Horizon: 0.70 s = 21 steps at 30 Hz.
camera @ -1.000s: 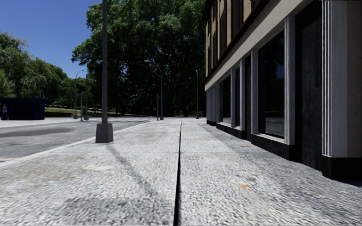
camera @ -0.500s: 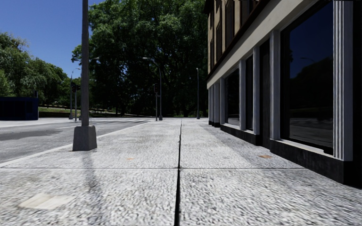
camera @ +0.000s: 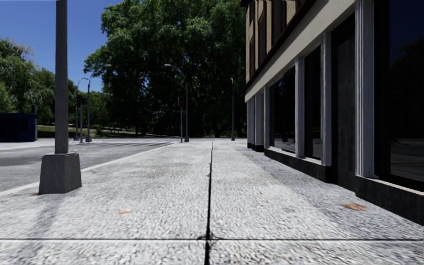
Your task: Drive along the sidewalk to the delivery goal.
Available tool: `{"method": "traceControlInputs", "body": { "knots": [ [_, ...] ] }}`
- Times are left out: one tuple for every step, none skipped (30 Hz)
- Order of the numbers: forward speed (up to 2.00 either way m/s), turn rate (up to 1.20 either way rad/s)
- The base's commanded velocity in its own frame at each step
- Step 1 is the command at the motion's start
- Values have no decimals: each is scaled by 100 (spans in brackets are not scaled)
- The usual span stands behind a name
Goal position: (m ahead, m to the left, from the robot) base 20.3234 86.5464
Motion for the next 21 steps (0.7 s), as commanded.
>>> {"method": "traceControlInputs", "body": {
  "knots": [
    [200,0],
    [200,0],
    [200,0],
    [200,0],
    [200,0],
    [200,0],
    [200,0],
    [200,0],
    [200,0],
    [200,0],
    [200,0],
    [200,0],
    [200,0],
    [200,0],
    [200,0],
    [200,0],
    [200,0],
    [200,0],
    [200,0],
    [200,0],
    [200,0]
  ]
}}
